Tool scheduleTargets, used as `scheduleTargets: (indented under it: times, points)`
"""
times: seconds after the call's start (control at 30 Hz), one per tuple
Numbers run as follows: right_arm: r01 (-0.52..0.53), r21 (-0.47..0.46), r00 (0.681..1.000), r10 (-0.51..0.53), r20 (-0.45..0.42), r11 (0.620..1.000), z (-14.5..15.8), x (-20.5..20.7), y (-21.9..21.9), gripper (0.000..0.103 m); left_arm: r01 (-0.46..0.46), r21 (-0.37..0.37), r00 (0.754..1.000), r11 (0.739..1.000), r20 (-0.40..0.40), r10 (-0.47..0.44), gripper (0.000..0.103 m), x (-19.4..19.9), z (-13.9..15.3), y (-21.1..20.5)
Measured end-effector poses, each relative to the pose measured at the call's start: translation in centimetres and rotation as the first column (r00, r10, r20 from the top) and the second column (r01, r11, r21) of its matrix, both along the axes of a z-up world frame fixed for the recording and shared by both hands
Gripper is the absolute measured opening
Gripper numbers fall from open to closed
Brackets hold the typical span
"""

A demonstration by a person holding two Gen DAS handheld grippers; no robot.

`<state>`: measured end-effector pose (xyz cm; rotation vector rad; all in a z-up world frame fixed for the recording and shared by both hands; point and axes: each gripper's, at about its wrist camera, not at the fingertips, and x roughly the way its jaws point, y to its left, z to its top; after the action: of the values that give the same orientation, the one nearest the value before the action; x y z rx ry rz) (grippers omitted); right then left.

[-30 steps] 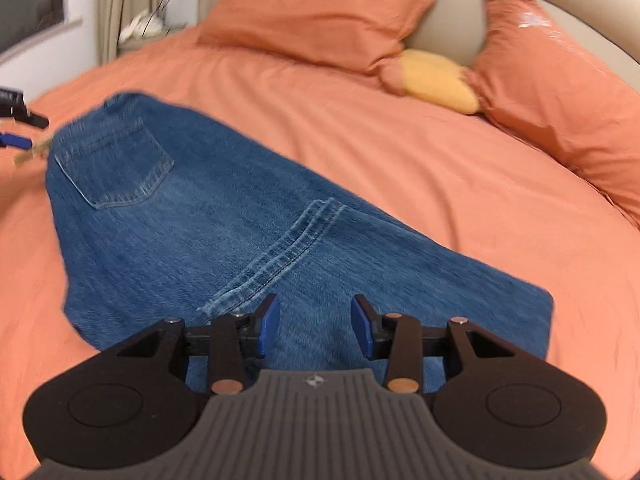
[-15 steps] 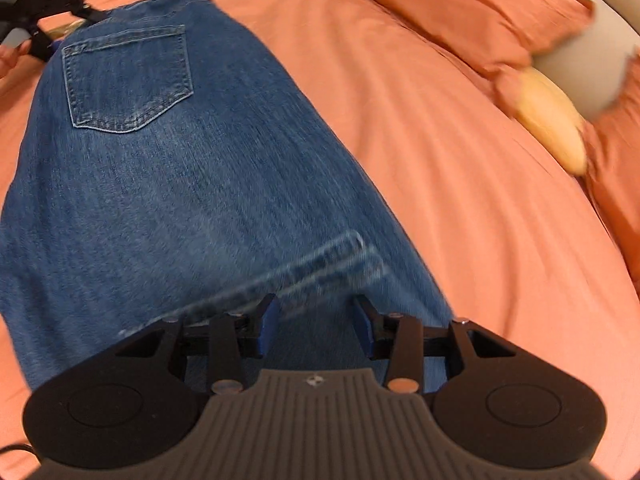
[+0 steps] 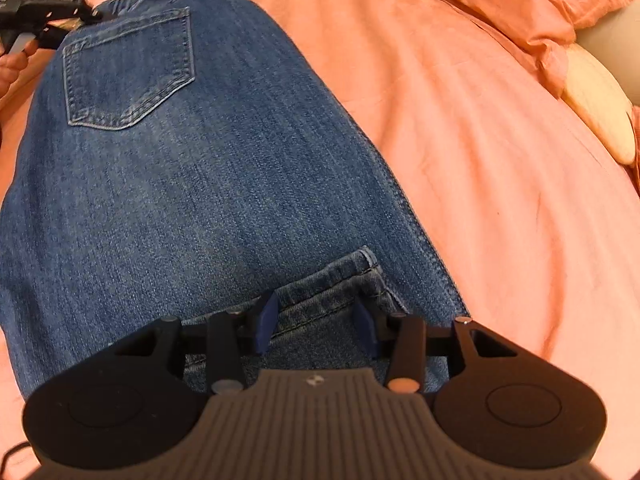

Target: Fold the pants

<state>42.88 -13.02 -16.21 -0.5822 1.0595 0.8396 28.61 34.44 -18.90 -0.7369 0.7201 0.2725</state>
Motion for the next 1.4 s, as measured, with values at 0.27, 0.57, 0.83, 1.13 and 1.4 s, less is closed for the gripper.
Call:
scheduleTargets:
  times: [0.27,0.57,0.83,1.13,1.4]
  points:
    - [0.064,-0.103,0.994,-0.055,0.091,0.993,1.0,-2.0,2.0,0.04,0.098,0.337,0.995,0.936,-0.048,-0.087,0.022,0.9,7.6,-5.7]
    - [0.291,0.064,0.956,-0.293,0.019,0.955,5.8,-6.4,-4.7,0.04,0.189,0.502,0.96,0.844,0.086,-0.266,0.021,-1.0,20.1,-16.5]
    - [0.466,0.2,0.883,-0.467,-0.046,0.862,8.4,-11.5,-15.0,0.04,0.3,0.584,0.873,0.754,0.15,-0.464,0.017,-0.2,27.0,-32.5]
    - [0.571,0.261,0.817,-0.569,-0.09,0.779,7.3,-16.3,-23.7,0.04,0.527,0.628,0.737,0.573,-0.002,-0.676,0.016,1.9,19.9,-50.0]
    - [0.623,0.243,0.782,-0.602,-0.16,0.744,4.6,-18.7,-27.6,0.039,0.789,0.474,0.541,0.391,-0.234,-0.807,0.019,-1.6,8.6,-57.0]
